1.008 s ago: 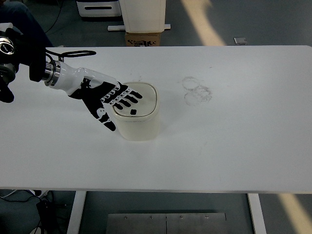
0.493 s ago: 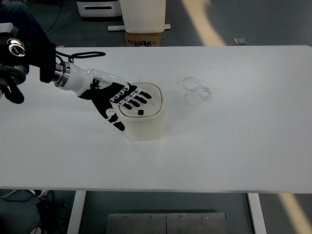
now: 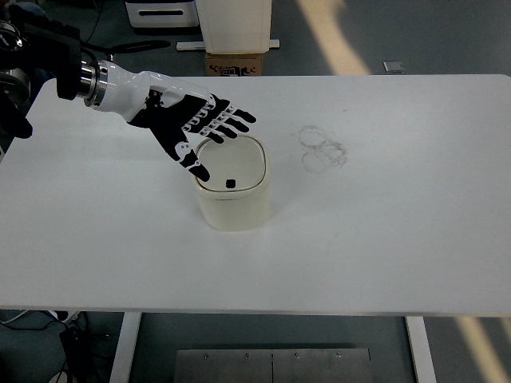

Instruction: Open trash can

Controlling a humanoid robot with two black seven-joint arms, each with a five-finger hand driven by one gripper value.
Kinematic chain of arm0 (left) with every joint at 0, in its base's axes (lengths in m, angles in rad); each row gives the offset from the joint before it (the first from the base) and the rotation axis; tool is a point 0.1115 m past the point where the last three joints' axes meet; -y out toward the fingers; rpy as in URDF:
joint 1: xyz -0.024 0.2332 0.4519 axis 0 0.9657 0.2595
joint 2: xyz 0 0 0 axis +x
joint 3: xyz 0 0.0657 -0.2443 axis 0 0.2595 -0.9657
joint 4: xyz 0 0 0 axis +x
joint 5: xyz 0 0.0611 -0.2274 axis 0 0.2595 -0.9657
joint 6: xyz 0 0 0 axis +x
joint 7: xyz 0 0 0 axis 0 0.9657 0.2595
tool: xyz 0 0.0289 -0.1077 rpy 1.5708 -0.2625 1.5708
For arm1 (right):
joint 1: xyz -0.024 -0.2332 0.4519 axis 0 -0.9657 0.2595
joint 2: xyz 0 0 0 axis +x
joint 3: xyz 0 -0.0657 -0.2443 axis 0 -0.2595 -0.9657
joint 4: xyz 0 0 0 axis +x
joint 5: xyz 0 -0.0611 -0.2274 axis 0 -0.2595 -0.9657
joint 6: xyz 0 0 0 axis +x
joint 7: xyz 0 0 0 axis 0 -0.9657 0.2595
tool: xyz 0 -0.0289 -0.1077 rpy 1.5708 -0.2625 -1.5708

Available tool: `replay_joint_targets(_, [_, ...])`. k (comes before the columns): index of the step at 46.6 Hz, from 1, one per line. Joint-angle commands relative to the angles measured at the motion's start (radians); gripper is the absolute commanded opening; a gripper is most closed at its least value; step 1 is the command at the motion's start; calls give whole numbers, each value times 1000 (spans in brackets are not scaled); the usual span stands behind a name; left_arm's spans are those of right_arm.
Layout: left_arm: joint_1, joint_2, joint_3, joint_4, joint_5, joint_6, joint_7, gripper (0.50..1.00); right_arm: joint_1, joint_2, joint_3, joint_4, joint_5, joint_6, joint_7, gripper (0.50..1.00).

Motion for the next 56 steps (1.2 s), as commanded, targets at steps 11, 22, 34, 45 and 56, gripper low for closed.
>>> replay_joint_targets(11, [49,-18,3,0,5,3,1,1000,0,0,0,0,0,0,0,991])
replay_joint_targets(22, [52,-31,3,-1,8,3,1,1000,0,0,0,0,0,0,0,991])
replay_joint_targets(34, [74,-41,3,-1,5,8,1,1000,0,0,0,0,0,0,0,991])
replay_joint_targets(45, [88,-58,3,-1,5,31,1,1000,0,0,0,0,0,0,0,991])
replay_joint_targets(56, [101,-58,3,-1,5,34,1,1000,0,0,0,0,0,0,0,991])
